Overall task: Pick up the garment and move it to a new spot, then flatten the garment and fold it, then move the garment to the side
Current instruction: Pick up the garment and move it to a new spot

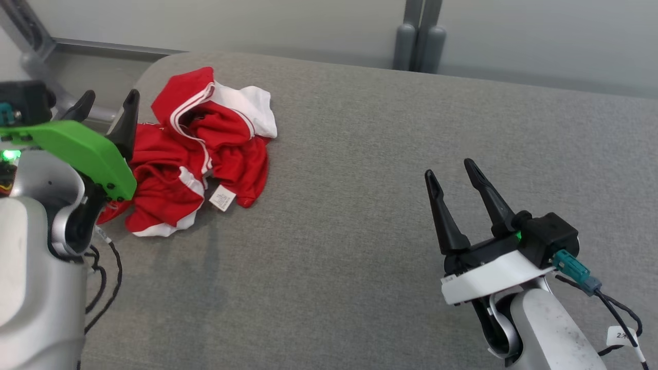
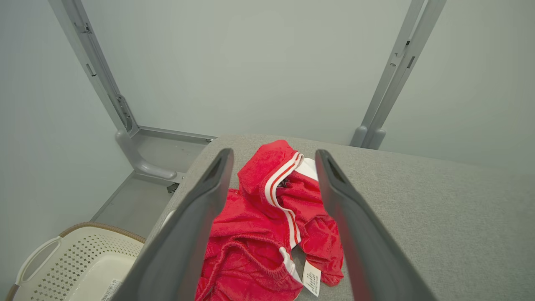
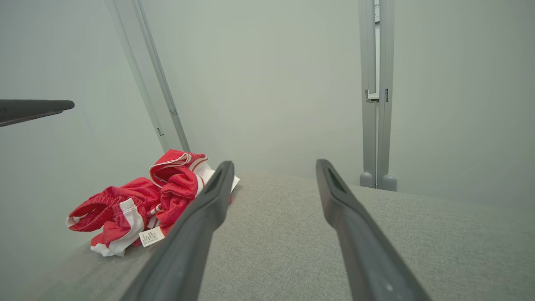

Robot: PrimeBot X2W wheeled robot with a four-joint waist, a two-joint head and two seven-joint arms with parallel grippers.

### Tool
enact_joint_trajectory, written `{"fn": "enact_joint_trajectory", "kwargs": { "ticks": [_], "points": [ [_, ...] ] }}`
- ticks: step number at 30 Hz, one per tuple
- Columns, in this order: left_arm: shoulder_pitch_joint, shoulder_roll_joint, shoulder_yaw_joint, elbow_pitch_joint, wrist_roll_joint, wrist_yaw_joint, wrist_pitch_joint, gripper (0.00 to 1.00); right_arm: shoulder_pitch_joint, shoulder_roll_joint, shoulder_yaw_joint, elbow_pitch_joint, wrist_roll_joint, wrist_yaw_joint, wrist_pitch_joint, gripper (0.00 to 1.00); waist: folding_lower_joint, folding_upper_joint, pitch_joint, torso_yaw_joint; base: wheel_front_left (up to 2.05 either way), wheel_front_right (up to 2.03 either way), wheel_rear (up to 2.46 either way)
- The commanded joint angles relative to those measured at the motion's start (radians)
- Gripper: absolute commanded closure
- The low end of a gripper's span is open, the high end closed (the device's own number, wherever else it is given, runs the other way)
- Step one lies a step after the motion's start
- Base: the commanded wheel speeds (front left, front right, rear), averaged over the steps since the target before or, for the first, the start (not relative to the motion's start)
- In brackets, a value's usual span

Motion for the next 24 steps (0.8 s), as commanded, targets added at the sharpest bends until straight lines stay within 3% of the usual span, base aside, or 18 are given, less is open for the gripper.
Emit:
{"fn": "enact_joint_trajectory", "kwargs": {
  "ticks": [1, 11, 18, 24],
  "points": [
    [-0.045, 0.015, -0.012, 0.024, -0.014, -0.004, 0.044, 0.0, -0.023, -0.008, 0.0, -0.008, -0.007, 0.0, -0.003, 0.0, 0.0, 0.0, 0.084, -0.097, 0.0, 0.0, 0.0],
    [-0.256, 0.127, -0.09, 0.268, -0.055, -0.016, 0.255, 0.0, -0.087, -0.019, 0.032, -0.014, 0.003, 0.0, -0.003, 0.0, 0.0, 0.0, 0.163, -0.267, 0.0, 0.0, 0.0],
    [-0.356, 0.195, -0.111, 0.456, -0.009, -0.01, 0.242, 0.0, -0.117, -0.017, 0.046, -0.018, 0.009, 0.0, -0.003, 0.0, 0.0, 0.0, 0.205, -0.363, 0.0, 0.0, 0.0],
    [-0.392, 0.251, -0.153, 0.597, 0.069, 0.021, 0.218, 0.0, -0.122, -0.013, 0.047, -0.019, 0.012, 0.0, -0.003, 0.0, 0.0, 0.0, 0.215, -0.41, 0.0, 0.0, 0.0]
  ]
}}
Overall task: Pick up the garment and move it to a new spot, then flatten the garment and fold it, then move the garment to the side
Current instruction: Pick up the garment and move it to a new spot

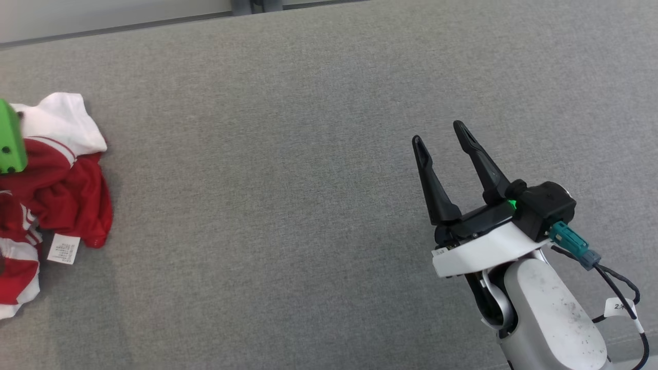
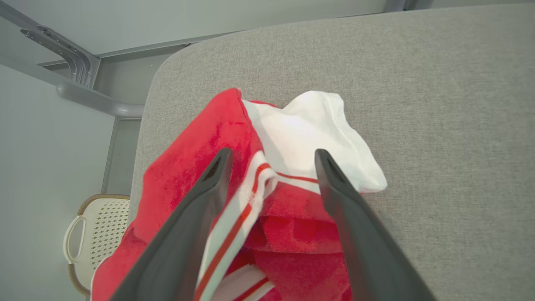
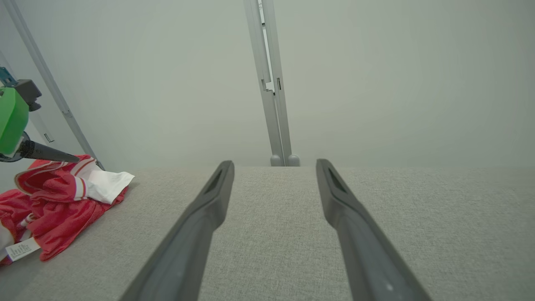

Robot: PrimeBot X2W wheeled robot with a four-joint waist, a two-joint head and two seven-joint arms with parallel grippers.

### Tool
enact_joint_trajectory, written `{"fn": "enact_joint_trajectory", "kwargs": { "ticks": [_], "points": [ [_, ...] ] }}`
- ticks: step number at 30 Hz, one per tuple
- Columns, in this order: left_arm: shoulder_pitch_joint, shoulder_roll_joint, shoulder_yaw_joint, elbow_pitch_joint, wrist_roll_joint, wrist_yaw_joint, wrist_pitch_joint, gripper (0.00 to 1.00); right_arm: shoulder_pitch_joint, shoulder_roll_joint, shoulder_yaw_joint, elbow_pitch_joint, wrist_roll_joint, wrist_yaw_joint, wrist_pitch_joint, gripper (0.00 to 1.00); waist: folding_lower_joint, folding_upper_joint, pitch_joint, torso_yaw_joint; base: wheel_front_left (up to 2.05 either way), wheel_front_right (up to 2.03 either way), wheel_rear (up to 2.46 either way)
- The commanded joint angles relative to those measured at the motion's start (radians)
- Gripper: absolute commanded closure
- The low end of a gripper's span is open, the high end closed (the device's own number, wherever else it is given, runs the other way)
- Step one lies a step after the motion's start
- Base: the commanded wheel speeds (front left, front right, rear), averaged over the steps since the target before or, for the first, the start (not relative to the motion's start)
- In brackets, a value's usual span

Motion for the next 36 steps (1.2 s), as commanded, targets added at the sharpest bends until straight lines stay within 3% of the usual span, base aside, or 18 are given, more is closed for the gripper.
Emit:
{"fn": "enact_joint_trajectory", "kwargs": {
  "ticks": [1, 6, 7, 8, 9, 15, 22, 28, 36],
  "points": [
    [-0.017, 0.028, -0.007, 0.028, 0.024, 0.019, -0.006, 0.0, -0.008, 0.003, 0.0, -0.002, 0.002, 0.0, -0.003, 0.0, 0.0, 0.0, 0.031, -0.051, 0.0, 0.0, 0.0],
    [-0.032, 0.053, -0.037, 0.114, 0.074, 0.053, -0.028, 0.0, 0.0, 0.004, -0.004, 0.006, -0.001, 0.0, -0.003, 0.0, 0.0, 0.0, 0.013, -0.058, 0.0, 0.0, 0.0],
    [-0.035, 0.051, -0.037, 0.128, 0.069, 0.053, -0.034, 0.36, 0.001, 0.004, -0.005, 0.007, -0.002, 0.0, -0.003, 0.0, 0.0, 0.0, 0.009, -0.057, 0.0, 0.0, 0.0],
    [-0.037, 0.047, -0.037, 0.137, 0.064, 0.052, -0.041, 0.58, 0.003, 0.005, -0.006, 0.007, -0.004, 0.0, -0.003, 0.0, 0.0, 0.0, 0.005, -0.055, 0.0, 0.0, 0.0],
    [-0.041, 0.043, -0.039, 0.147, 0.061, 0.046, -0.048, 1.0, 0.006, 0.005, -0.008, 0.006, -0.006, 0.0, -0.003, 0.0, 0.0, 0.0, 0.001, -0.052, 0.0, 0.0, 0.0],
    [-0.07, 0.039, -0.066, 0.175, 0.074, 0.021, -0.094, 1.0, 0.019, 0.006, -0.006, 0.009, -0.006, 0.0, -0.003, 0.0, 0.0, 0.0, -0.025, -0.029, 0.0, 0.0, 0.0],
    [-0.108, -0.015, -0.111, 0.127, 0.051, -0.022, -0.141, 1.0, 0.049, 0.01, -0.005, 0.024, 0.006, 0.0, -0.003, 0.0, 0.0, 0.0, -0.094, -0.014, 0.0, 0.0, 0.0],
    [-0.113, -0.091, -0.197, -0.01, -0.052, -0.032, -0.108, 1.0, 0.082, 0.013, -0.024, 0.032, 0.016, 0.0, -0.003, 0.0, 0.0, 0.0, -0.17, -0.035, 0.0, 0.0, 0.0],
    [-0.082, -0.131, -0.348, -0.287, -0.242, -0.032, -0.022, 1.0, 0.109, 0.017, -0.074, 0.028, 0.019, 0.0, -0.003, 0.0, 0.0, 0.0, -0.249, -0.119, 0.0, 0.0, 0.0]
  ]
}}
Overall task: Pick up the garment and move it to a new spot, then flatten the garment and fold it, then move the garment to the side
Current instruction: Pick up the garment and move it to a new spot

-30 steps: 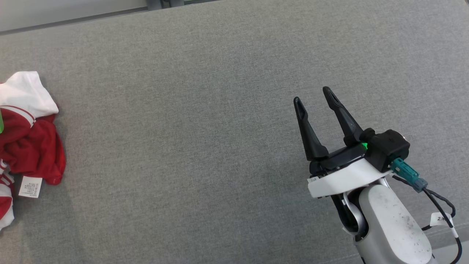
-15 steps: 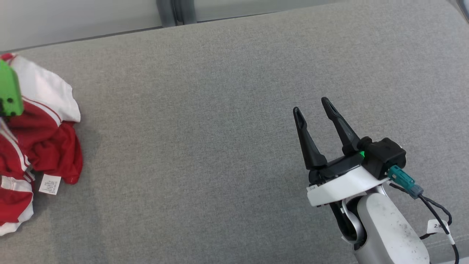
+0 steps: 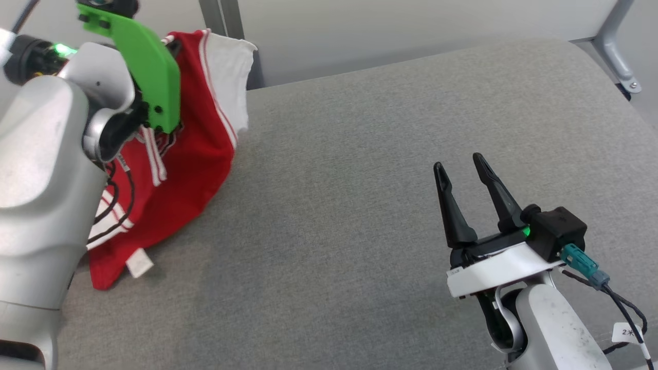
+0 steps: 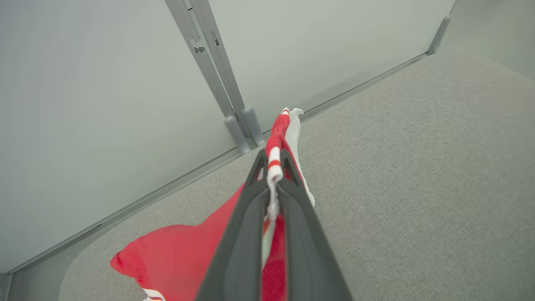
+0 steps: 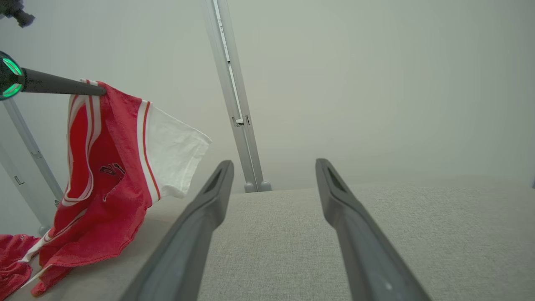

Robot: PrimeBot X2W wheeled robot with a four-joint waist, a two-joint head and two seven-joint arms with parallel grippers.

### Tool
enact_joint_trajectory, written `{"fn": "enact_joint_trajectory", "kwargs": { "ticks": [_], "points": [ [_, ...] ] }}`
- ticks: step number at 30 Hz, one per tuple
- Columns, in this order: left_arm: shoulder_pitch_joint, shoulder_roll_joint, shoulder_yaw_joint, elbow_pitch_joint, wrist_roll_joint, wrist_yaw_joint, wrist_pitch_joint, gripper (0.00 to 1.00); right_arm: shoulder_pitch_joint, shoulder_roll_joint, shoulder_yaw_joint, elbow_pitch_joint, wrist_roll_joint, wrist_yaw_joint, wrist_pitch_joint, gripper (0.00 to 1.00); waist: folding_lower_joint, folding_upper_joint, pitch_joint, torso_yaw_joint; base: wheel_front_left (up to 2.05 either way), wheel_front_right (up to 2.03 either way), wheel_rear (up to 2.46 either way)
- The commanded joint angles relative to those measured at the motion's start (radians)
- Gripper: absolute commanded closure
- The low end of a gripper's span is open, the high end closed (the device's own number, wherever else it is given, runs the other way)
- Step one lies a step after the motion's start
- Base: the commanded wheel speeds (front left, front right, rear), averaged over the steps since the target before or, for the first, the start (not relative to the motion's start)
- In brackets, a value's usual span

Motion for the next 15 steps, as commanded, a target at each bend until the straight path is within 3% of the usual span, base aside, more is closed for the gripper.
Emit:
{"fn": "enact_joint_trajectory", "kwargs": {
  "ticks": [1, 7, 11, 15],
  "points": [
    [0.008, -0.006, -0.019, -0.038, -0.014, -0.002, 0.003, 1.0, 0.019, -0.002, -0.006, 0.0, 0.004, 0.0, -0.003, 0.0, 0.0, 0.0, -0.05, -0.059, 0.0, 0.0, 0.0],
    [-0.018, -0.095, -0.021, -0.183, -0.092, 0.001, -0.01, 1.0, 0.041, -0.001, -0.055, -0.004, -0.004, 0.0, -0.003, 0.0, 0.0, 0.0, -0.064, -0.096, 0.0, 0.0, 0.0],
    [-0.04, -0.163, 0.025, -0.258, -0.149, 0.033, -0.046, 1.0, 0.05, -0.001, -0.105, -0.013, -0.02, 0.0, -0.003, 0.0, 0.0, 0.0, -0.055, -0.094, 0.0, 0.0, 0.0],
    [-0.033, -0.183, 0.076, -0.302, -0.182, 0.067, -0.078, 1.0, 0.048, -0.001, -0.139, -0.023, -0.031, 0.0, -0.003, 0.0, 0.0, 0.0, -0.041, -0.076, 0.0, 0.0, 0.0]
  ]
}}
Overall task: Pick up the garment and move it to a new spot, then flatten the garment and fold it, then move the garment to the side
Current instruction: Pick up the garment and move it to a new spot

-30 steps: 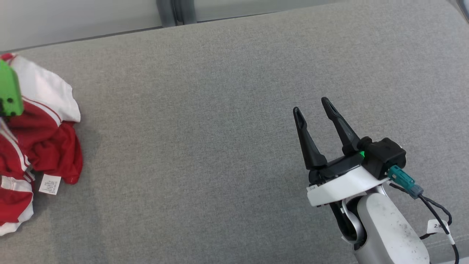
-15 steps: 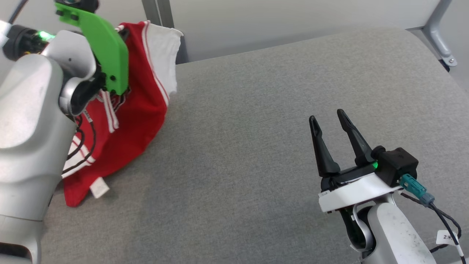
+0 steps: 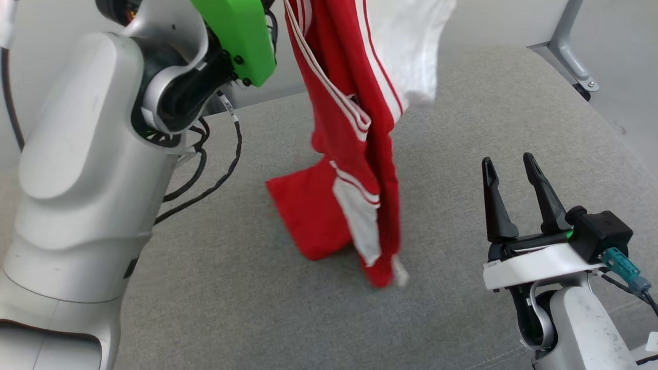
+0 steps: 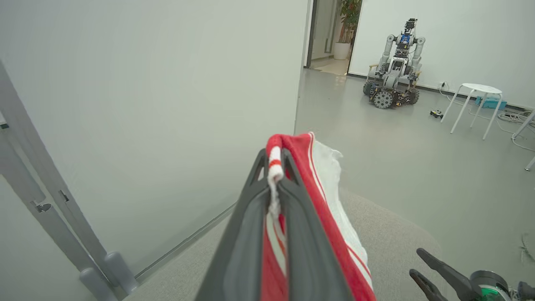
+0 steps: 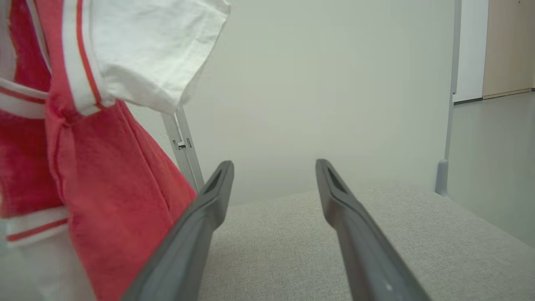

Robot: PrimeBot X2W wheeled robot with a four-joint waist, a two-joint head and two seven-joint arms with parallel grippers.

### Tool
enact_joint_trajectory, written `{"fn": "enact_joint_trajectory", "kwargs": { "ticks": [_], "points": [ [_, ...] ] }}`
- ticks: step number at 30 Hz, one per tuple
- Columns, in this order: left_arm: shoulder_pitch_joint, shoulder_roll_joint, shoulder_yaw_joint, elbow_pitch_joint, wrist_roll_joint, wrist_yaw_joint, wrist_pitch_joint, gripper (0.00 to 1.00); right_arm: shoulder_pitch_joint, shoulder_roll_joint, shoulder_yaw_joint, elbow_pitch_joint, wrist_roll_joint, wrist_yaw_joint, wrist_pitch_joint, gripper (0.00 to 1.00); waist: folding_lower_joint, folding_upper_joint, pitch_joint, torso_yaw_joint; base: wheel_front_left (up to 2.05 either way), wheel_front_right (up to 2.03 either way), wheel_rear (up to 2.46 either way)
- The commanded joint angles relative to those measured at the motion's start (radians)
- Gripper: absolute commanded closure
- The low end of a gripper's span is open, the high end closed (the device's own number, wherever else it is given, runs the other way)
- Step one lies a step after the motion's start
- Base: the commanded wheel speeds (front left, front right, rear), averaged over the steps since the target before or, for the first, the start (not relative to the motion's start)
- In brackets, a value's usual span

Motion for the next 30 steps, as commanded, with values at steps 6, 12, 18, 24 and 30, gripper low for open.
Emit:
{"fn": "enact_joint_trajectory", "kwargs": {
  "ticks": [6, 12, 18, 24, 30],
  "points": [
    [0.136, 0.083, 0.064, 0.032, -0.037, 0.033, -0.022, 1.0, 0.012, -0.001, -0.017, -0.005, -0.02, 0.0, -0.003, 0.0, 0.0, -0.0001, 0.03, 0.041, 0.0, 0.0, 0.0],
    [0.383, 0.181, 0.132, 0.134, -0.079, 0.038, -0.09, 1.0, 0.001, -0.008, -0.009, -0.006, -0.016, 0.0, -0.003, 0.0, 0.0, -0.0001, 0.059, 0.051, 0.0, 0.0, 0.0],
    [0.553, 0.231, 0.197, 0.276, -0.093, 0.031, -0.223, 1.0, -0.009, -0.019, -0.01, -0.004, -0.012, 0.0, -0.003, 0.0, 0.0, -0.0001, 0.078, 0.055, 0.0, 0.0, 0.0],
    [0.596, 0.232, 0.198, 0.415, -0.083, -0.015, -0.304, 0.85, -0.011, -0.028, 0.001, 0.01, -0.017, 0.0, -0.003, 0.0, 0.0, -0.0001, 0.075, 0.069, 0.0, 0.0, 0.0],
    [0.594, 0.224, 0.157, 0.452, -0.069, -0.05, -0.349, 0.0, 0.007, -0.04, 0.022, 0.021, -0.017, 0.0, -0.003, 0.0, 0.0, -0.0001, 0.056, 0.102, 0.0, 0.0, 0.0]
  ]
}}
